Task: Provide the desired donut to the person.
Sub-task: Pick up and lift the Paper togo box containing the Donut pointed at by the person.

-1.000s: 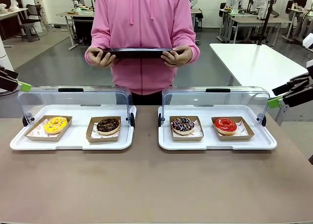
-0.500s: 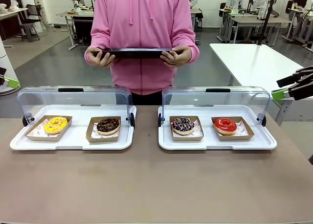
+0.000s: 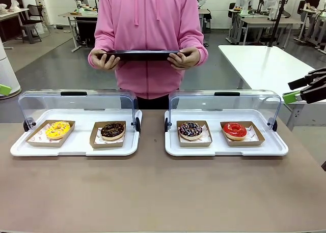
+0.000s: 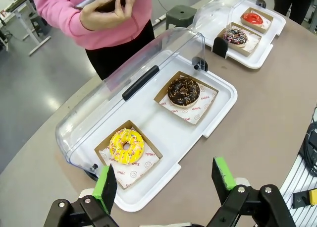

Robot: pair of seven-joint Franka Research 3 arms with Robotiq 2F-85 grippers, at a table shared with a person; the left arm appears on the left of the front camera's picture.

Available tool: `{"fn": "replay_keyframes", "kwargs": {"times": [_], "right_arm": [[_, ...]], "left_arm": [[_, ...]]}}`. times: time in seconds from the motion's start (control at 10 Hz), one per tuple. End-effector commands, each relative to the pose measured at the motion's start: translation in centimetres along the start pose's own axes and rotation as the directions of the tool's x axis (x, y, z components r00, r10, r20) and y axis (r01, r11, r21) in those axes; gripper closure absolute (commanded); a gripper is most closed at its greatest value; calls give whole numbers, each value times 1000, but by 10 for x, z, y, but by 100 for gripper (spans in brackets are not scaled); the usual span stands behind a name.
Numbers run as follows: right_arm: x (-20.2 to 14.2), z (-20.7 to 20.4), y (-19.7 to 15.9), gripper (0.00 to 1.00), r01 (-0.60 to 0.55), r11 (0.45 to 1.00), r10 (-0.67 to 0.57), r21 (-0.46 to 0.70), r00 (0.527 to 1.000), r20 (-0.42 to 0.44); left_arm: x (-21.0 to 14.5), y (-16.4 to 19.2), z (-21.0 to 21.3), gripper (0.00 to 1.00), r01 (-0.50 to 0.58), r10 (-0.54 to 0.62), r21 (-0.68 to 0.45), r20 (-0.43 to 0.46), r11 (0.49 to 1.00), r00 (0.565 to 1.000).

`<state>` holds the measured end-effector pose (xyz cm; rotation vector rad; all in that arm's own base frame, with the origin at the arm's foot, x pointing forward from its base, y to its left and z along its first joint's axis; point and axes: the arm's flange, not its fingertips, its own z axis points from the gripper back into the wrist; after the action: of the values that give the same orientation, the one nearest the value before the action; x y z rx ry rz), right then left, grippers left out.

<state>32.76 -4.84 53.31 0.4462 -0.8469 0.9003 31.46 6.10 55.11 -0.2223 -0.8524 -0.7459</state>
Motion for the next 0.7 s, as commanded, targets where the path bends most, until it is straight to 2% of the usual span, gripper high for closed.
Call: {"fn": "replay_keyframes", "kwargs": {"times": [0.0, 0.6], "right_arm": [[-14, -7, 20, 0, -20, 1000, 20, 2, 999, 26], [-12, -8, 21, 0, -68, 998, 69, -14, 995, 74]], "left_arm": [[-102, -102, -32, 0, 23, -22, 28, -11, 999, 1000], [-100, -98, -35, 0, 2, -1, 26, -27, 1000, 1000]]}}
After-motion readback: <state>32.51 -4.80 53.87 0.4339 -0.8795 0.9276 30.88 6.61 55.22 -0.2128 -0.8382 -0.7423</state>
